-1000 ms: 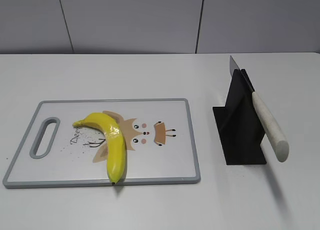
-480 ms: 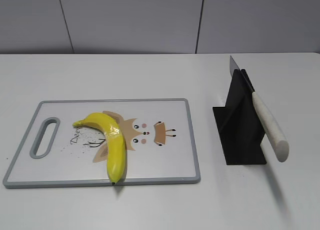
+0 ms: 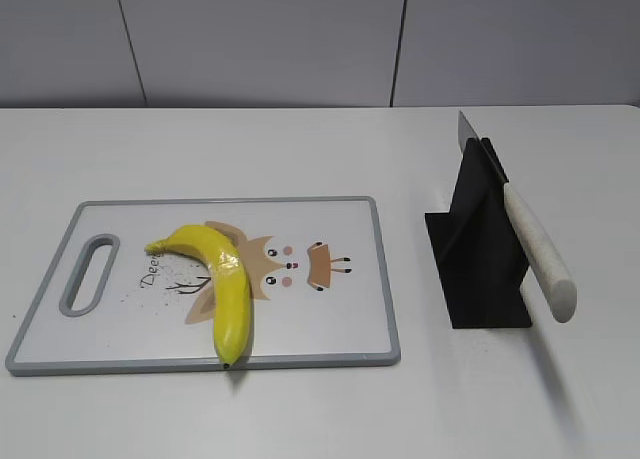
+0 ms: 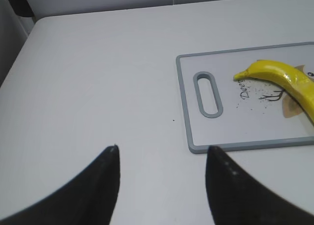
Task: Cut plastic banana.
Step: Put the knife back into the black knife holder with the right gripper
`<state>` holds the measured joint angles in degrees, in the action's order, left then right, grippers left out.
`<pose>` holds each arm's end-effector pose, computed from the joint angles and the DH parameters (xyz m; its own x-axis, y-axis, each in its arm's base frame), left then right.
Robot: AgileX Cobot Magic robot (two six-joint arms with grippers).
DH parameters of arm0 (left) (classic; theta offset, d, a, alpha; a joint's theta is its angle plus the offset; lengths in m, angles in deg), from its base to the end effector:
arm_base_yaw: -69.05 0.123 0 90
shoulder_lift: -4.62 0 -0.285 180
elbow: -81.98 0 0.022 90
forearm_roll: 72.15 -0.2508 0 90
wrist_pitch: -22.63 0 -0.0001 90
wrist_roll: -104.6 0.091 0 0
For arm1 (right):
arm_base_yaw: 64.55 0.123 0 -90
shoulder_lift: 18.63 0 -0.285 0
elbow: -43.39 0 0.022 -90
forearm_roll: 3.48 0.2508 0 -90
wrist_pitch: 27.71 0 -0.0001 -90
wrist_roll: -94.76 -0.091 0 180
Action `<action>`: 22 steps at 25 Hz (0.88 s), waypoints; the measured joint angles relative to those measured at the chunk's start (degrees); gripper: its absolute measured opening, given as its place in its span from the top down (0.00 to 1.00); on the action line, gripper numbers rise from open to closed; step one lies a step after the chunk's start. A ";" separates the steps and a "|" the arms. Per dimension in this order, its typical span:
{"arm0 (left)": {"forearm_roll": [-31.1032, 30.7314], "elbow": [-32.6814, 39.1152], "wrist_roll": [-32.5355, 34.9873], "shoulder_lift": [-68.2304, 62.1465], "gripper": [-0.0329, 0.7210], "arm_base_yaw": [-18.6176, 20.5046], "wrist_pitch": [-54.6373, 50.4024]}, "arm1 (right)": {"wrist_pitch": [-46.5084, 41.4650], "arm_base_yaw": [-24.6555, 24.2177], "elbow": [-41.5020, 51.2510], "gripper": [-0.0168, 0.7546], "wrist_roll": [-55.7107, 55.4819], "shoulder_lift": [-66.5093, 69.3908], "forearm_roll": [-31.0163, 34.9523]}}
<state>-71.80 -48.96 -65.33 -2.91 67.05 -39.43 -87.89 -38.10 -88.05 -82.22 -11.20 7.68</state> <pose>-0.0055 -0.0003 0.2731 -0.4652 0.1884 -0.8649 0.1215 0.9814 0.1484 -0.0124 0.0109 0.2794 -0.4137 -0.1562 -0.8969 -0.5565 0.8231 0.1133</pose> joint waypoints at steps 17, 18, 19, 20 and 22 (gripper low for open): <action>0.00 0.00 0.00 0.00 0.24 0.00 0.00 | 0.00 -22.31 0.00 0.22 0.00 0.00 0.45; 0.00 0.00 0.00 0.00 0.24 0.00 0.00 | 0.00 -22.31 0.00 0.22 0.00 0.00 0.45; 0.00 0.00 0.00 0.00 0.24 0.00 0.00 | 0.00 -22.31 0.00 0.22 0.00 0.00 0.45; 0.00 0.00 0.00 0.00 0.24 0.00 0.00 | 0.00 -22.31 0.00 0.22 0.00 0.00 0.45; 0.00 0.00 0.00 0.00 0.24 0.00 0.00 | 0.00 -22.31 0.00 0.22 0.00 0.00 0.45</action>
<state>-71.80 -48.96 -65.33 -2.91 67.05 -39.43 -87.89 -60.41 -88.05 -82.22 -11.20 8.13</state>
